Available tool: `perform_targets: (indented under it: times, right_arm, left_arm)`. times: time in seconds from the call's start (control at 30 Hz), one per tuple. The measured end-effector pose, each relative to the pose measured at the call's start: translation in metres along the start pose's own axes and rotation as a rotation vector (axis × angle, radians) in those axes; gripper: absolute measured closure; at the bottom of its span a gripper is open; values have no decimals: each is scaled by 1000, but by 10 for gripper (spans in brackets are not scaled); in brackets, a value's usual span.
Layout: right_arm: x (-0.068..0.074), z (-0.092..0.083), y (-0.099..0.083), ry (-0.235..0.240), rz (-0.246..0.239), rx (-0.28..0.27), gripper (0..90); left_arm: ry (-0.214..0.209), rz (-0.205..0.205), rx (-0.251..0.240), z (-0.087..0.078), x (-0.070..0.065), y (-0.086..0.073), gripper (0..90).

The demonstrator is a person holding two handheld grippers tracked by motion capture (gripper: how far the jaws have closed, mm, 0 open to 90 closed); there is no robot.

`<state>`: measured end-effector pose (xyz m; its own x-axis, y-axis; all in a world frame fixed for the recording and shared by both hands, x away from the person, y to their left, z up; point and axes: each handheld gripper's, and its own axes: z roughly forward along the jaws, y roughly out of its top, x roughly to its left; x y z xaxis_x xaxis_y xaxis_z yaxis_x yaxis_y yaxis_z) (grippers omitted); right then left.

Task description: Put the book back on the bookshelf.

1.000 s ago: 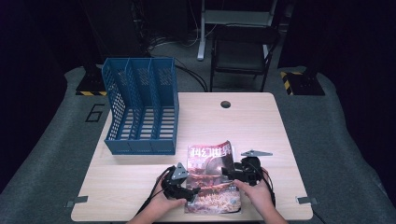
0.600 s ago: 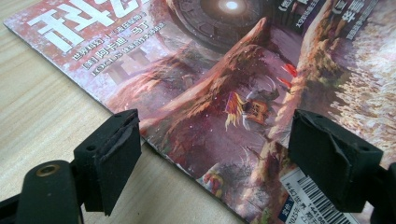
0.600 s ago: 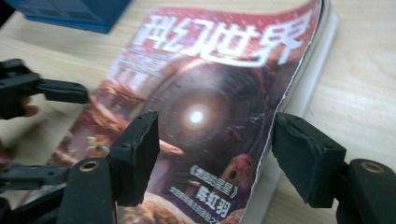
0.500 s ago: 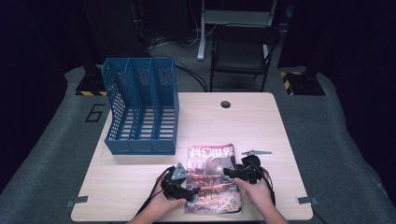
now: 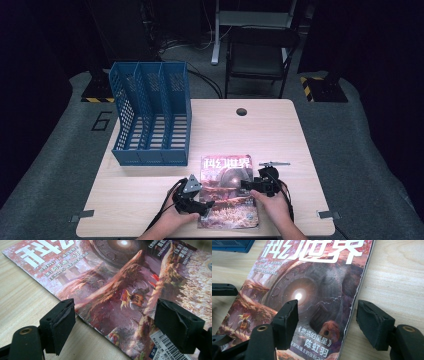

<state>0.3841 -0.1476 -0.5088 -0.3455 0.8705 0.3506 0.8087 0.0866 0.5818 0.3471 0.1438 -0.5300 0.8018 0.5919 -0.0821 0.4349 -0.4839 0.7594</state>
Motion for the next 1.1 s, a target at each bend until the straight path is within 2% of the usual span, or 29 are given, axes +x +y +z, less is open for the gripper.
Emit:
perform_targets:
  times: [0.1, 0.23, 0.27, 0.3, 0.33, 0.53, 0.73, 0.87, 1.03, 1.1]
  right_arm:
    - [1, 1, 0, 19, 6, -9, 323]
    - [3, 2, 0, 15, 27, -6, 303]
    - [1, 2, 0, 22, 19, -11, 302]
    - [1, 1, 0, 25, 25, -8, 302]
    - [2, 1, 0, 30, 55, -3, 302]
    - [2, -4, 1, 54, 58, -23, 306]
    - [3, -14, 3, 121, 69, -74, 358]
    - [5, -16, 5, 139, 38, -92, 360]
    - [8, -21, 6, 171, 30, -104, 386]
    - [10, -22, 6, 185, 32, -93, 399]
  left_arm:
    - [1, -1, -1, 0, 0, 0, 171]
    - [0, -1, -1, 0, 0, 0, 171]
    - [0, -1, -1, 0, 0, 0, 171]
    - [1, -1, -1, 0, 0, 0, 170]
    - [2, 5, 0, 0, 0, 0, 171]
    - [3, 5, -1, 0, 0, 0, 170]
    - [6, 10, 5, 0, 0, 0, 170]
    - [-1, 6, 8, -1, 0, 1, 171]
    - [-1, 5, 7, 0, 0, 0, 171]
    - [-1, 6, 8, -1, 0, 0, 171]
